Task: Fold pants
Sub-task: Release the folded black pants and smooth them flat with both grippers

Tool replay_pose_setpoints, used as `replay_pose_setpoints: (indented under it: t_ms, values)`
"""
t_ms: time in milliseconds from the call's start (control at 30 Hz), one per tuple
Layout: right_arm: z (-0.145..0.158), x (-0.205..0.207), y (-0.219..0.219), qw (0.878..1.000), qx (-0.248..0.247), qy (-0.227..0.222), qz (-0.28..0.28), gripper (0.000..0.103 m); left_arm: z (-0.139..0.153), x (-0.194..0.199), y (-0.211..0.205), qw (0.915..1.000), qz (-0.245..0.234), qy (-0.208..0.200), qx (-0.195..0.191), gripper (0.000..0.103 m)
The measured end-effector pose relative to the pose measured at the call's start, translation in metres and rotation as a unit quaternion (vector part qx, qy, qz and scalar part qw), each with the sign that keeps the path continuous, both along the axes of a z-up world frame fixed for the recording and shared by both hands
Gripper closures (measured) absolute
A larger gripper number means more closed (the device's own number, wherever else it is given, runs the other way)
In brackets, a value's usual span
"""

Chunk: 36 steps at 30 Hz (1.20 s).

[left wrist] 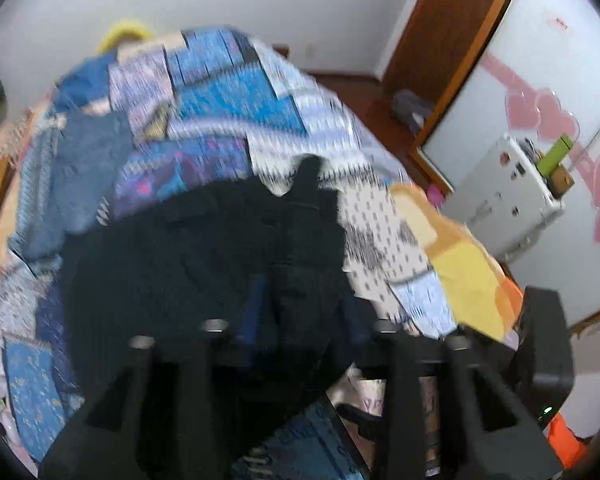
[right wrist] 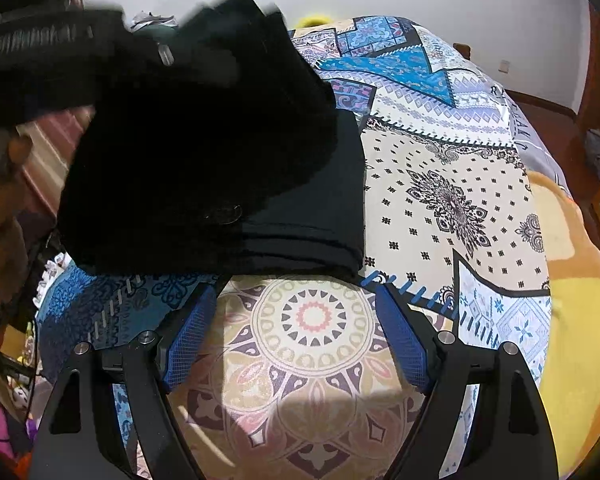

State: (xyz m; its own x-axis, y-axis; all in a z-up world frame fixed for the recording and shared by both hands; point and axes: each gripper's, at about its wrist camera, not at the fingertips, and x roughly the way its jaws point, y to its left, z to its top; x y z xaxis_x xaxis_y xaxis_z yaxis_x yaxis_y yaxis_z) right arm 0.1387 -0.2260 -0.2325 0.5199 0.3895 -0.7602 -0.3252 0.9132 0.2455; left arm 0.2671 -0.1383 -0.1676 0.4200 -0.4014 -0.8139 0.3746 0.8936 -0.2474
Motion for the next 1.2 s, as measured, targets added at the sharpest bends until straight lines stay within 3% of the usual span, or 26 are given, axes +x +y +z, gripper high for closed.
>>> replay_pose_setpoints:
  t_ms: [33, 200, 300, 467, 567, 700, 833, 933, 1033, 1200]
  values:
    - [0.000, -0.001, -0.001, 1.000, 0.002, 0.001, -0.001, 0.022, -0.001, -0.002, 0.000, 1.0000, -0.001, 0.001, -0.003, 0.031]
    - [0.003, -0.006, -0.002, 1.000, 0.008, 0.009, -0.004, 0.022, 0.012, -0.008, 0.007, 0.9996, 0.006, -0.026, 0.002, 0.026]
    - [0.004, -0.008, -0.001, 1.000, 0.012, 0.011, -0.005, 0.022, 0.023, -0.004, 0.021, 0.9984, 0.019, -0.051, 0.013, 0.015]
    - [0.007, -0.007, 0.004, 1.000, 0.023, 0.013, 0.000, 0.023, 0.027, 0.028, 0.060, 0.9873, 0.079, -0.101, 0.093, 0.008]
    - [0.008, -0.004, 0.008, 1.000, 0.025, 0.014, 0.004, 0.023, 0.015, 0.061, 0.086, 0.9780, 0.128, -0.084, 0.142, 0.008]
    - [0.009, -0.001, 0.010, 0.999, 0.029, 0.013, 0.001, 0.023, -0.012, 0.102, 0.110, 0.9695, 0.149, -0.053, 0.187, 0.008]
    - [0.010, 0.003, 0.010, 1.000, 0.026, 0.012, -0.011, 0.023, -0.055, 0.134, 0.117, 0.9588, 0.133, -0.021, 0.250, 0.008]
    - [0.011, 0.007, 0.007, 0.999, 0.021, 0.010, -0.023, 0.023, -0.092, 0.144, 0.118, 0.9575, 0.095, 0.018, 0.272, 0.004]
    - [0.013, 0.009, 0.000, 0.999, 0.022, 0.010, -0.036, 0.023, -0.098, 0.135, 0.130, 0.9632, 0.100, -0.001, 0.250, 0.000]
    - [0.017, 0.006, -0.008, 0.998, 0.022, 0.007, -0.054, 0.023, -0.099, 0.112, 0.164, 0.9661, 0.123, 0.006, 0.227, 0.000]
